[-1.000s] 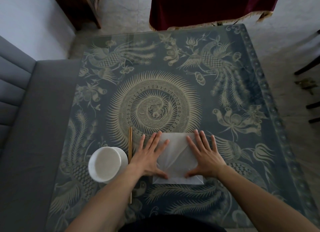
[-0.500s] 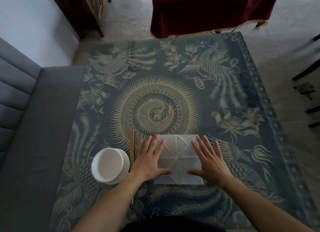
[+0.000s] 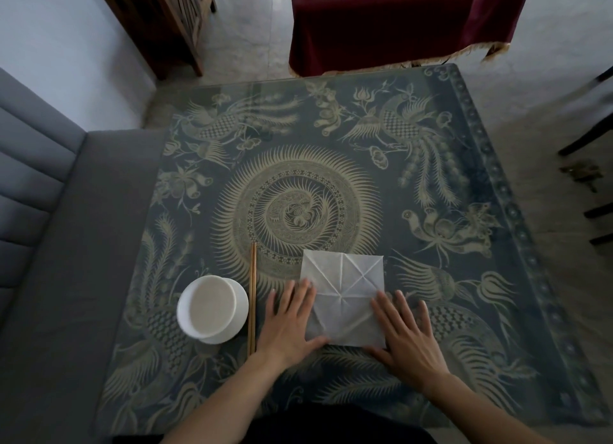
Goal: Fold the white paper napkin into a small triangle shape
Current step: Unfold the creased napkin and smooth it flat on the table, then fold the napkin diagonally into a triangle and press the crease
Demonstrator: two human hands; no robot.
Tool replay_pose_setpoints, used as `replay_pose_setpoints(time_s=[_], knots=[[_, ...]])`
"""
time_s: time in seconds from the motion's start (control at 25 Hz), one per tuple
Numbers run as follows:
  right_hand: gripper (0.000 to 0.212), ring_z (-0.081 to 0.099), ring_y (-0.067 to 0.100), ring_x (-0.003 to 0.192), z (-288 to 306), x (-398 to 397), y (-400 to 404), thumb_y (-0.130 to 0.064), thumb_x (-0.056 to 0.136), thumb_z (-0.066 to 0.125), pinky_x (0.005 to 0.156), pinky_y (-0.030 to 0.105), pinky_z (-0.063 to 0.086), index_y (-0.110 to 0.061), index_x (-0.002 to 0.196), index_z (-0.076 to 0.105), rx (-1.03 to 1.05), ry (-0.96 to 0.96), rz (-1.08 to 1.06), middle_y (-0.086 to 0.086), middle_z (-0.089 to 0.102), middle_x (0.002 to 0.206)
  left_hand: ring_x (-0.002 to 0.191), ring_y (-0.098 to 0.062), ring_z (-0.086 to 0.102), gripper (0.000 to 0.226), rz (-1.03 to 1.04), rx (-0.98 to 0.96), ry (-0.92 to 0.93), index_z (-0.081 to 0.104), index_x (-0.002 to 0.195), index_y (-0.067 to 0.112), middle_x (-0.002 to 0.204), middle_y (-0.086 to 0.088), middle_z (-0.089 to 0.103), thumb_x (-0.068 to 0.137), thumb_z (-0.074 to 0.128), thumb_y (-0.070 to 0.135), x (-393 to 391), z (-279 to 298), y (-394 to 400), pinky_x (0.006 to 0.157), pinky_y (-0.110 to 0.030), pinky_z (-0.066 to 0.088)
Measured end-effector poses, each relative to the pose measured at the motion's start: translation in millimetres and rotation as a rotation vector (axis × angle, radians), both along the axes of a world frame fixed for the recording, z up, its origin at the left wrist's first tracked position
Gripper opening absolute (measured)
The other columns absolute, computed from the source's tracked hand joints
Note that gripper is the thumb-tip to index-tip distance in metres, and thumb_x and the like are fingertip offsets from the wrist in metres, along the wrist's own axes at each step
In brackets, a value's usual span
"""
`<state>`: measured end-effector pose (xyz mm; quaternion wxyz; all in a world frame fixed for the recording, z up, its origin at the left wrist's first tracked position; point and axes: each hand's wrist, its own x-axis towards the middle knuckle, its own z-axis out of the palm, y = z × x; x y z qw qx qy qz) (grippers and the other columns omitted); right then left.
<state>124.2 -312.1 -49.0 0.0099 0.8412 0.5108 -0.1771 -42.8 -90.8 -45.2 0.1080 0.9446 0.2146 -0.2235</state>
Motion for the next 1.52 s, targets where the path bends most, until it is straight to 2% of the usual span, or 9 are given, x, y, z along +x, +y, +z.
replay_pose_setpoints(time_s=[0.12, 0.2, 0.28, 0.32, 0.4, 0.56, 0.92, 1.16, 1.52], knots=[[0.087, 0.014, 0.032, 0.147, -2.5, -9.2, -10.8, -0.074, 0.088, 0.029, 0.113, 0.064, 0.009, -0.016, 0.153, 0.028, 0.043, -0.011, -0.046, 0.005, 0.021, 0.161, 0.145, -0.022, -0.030, 0.104, -0.046, -0.002, -0.023, -0.021, 0.153, 0.024, 0.159, 0.006, -0.030, 0.080, 0.023, 0.085, 8.2, 2.5, 6.0, 0.116, -0.053, -0.017], [0.080, 0.021, 0.033, 0.146, -2.3, -7.3, -11.9, -0.070, 0.091, 0.031, 0.113, 0.061, 0.013, -0.018, 0.151, 0.034, 0.141, -0.035, -0.028, 0.007, 0.027, 0.159, 0.149, -0.022, -0.019, 0.099, -0.063, 0.004, -0.098, -0.006, 0.156, 0.022, 0.163, 0.005, -0.015, 0.085, 0.030, 0.080, 9.4, 5.5, 6.3, 0.118, -0.051, -0.011], [0.064, 0.038, 0.033, 0.139, 2.4, 7.5, -0.2, -0.059, 0.094, 0.038, 0.110, 0.055, 0.028, -0.020, 0.143, 0.046, 0.269, -0.018, -0.025, 0.008, 0.043, 0.151, 0.146, -0.026, 0.022, 0.079, -0.016, 0.005, -0.259, 0.032, 0.151, 0.018, 0.158, -0.001, 0.031, 0.090, 0.046, 0.067, 6.4, 10.5, 3.0, 0.119, -0.048, 0.019], [0.054, 0.047, 0.033, 0.131, 6.3, 18.4, 10.2, -0.052, 0.094, 0.045, 0.104, 0.051, 0.038, -0.020, 0.137, 0.053, 0.330, -0.007, -0.040, 0.008, 0.052, 0.143, 0.132, -0.025, 0.044, 0.063, 0.018, 0.018, -0.338, 0.052, 0.138, 0.018, 0.140, -0.001, 0.052, 0.090, 0.056, 0.059, 4.8, 13.2, 1.1, 0.109, -0.044, 0.036], [0.033, 0.060, 0.031, 0.112, 14.7, 41.7, 32.7, -0.035, 0.091, 0.064, 0.087, 0.045, 0.048, -0.021, 0.121, 0.065, 0.414, -0.004, -0.080, 0.004, 0.064, 0.123, 0.102, -0.021, 0.059, 0.035, 0.093, 0.042, -0.432, 0.070, 0.106, 0.021, 0.105, 0.004, 0.065, 0.084, 0.072, 0.048, 2.4, 15.9, -3.0, 0.084, -0.037, 0.048], [0.027, 0.064, 0.031, 0.093, 21.5, 74.0, 58.2, -0.021, 0.076, 0.085, 0.072, 0.045, 0.053, -0.022, 0.102, 0.077, 0.361, 0.007, -0.027, 0.003, 0.070, 0.103, 0.090, -0.021, 0.058, 0.021, 0.224, -0.006, -0.392, 0.075, 0.085, 0.023, 0.089, 0.008, 0.065, 0.076, 0.080, 0.041, -3.2, 18.1, -10.4, 0.073, -0.037, 0.046], [0.016, 0.063, 0.033, 0.083, 18.3, 89.4, 65.0, -0.017, 0.075, 0.085, 0.065, 0.042, 0.050, -0.017, 0.090, 0.078, 0.370, 0.010, -0.032, 0.005, 0.070, 0.094, 0.084, -0.021, 0.060, 0.018, 0.285, 0.016, -0.378, 0.076, 0.084, 0.024, 0.086, 0.007, 0.065, 0.076, 0.082, 0.039, -6.6, 18.1, -17.2, 0.069, -0.036, 0.043], [0.015, 0.062, 0.031, 0.077, 18.6, 92.2, 67.2, -0.018, 0.072, 0.087, 0.061, 0.039, 0.049, -0.018, 0.084, 0.077, 0.383, 0.009, 0.006, 0.004, 0.069, 0.092, 0.087, -0.019, 0.059, 0.018, 0.305, 0.027, -0.373, 0.076, 0.088, 0.022, 0.089, 0.006, 0.065, 0.087, 0.070, 0.039, -4.4, 17.0, -18.7, 0.075, -0.037, 0.042], [0.018, 0.063, 0.031, 0.076, 18.1, 97.4, 68.6, -0.013, 0.069, 0.089, 0.061, 0.040, 0.052, -0.018, 0.081, 0.076, 0.380, 0.008, 0.021, 0.005, 0.068, 0.090, 0.086, -0.014, 0.058, 0.016, 0.362, 0.004, -0.360, 0.075, 0.093, 0.028, 0.091, 0.009, 0.065, 0.089, 0.068, 0.041, -0.8, 15.7, -16.4, 0.072, -0.029, 0.028]])
